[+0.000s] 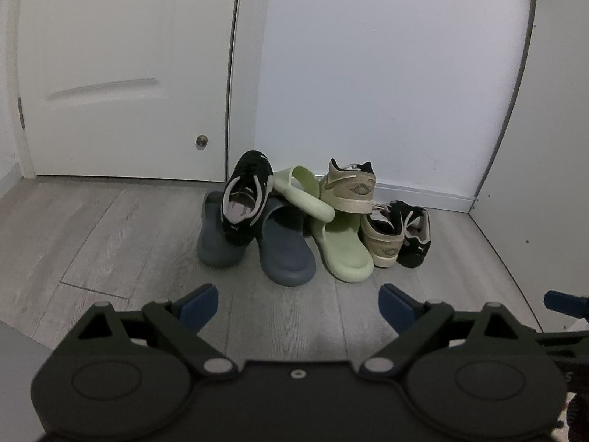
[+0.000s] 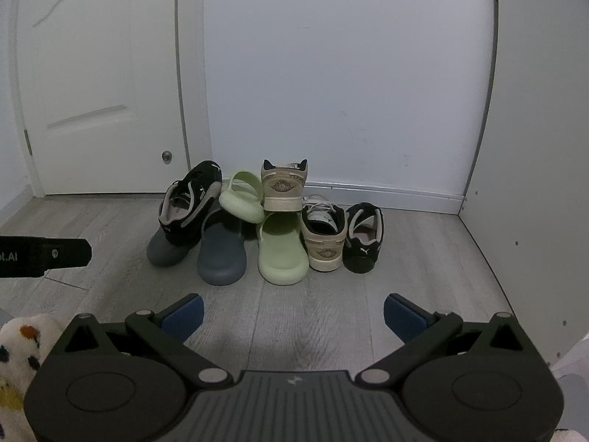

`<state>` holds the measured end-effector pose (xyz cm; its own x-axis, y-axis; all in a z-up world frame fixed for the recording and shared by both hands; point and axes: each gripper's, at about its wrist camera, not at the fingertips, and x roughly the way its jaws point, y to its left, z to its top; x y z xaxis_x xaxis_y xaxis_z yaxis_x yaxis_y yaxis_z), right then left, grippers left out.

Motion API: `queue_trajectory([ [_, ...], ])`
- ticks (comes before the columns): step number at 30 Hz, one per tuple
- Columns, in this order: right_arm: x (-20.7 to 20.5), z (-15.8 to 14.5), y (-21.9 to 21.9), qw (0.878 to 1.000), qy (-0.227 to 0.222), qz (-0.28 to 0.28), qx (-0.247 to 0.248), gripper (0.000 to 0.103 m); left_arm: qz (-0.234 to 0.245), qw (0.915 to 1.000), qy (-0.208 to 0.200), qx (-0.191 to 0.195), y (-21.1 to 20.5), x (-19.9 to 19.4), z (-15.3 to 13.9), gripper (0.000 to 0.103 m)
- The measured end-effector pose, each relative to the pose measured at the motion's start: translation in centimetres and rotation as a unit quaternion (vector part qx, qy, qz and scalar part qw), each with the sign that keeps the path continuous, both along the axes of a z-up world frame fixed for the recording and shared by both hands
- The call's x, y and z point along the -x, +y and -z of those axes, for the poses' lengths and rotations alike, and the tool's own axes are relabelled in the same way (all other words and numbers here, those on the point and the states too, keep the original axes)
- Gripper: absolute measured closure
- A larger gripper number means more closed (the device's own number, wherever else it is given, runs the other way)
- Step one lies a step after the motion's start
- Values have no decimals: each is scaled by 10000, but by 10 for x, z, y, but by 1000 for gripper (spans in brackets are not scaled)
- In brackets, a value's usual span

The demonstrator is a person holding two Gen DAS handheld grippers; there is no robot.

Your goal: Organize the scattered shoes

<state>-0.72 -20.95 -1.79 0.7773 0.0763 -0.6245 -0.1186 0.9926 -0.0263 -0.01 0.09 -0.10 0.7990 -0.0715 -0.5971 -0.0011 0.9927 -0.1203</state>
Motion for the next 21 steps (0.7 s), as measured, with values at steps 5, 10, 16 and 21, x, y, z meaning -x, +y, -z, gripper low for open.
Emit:
queue_trajectory([
  [5, 1, -1, 0, 10000, 15, 12, 15, 0, -10, 10000, 36, 12, 2, 0, 2, 8],
  [10, 2, -2, 1, 10000, 29, 23, 31, 0, -62, 10000, 67, -38, -1, 4, 1, 8],
  [16, 0, 2, -1, 9999, 61, 66, 48, 0, -50, 10000, 51, -31, -1, 5, 8, 7],
  [21, -1, 3, 0, 9999, 39, 98, 79, 0, -29, 10000, 50, -46, -1, 7, 8, 7],
])
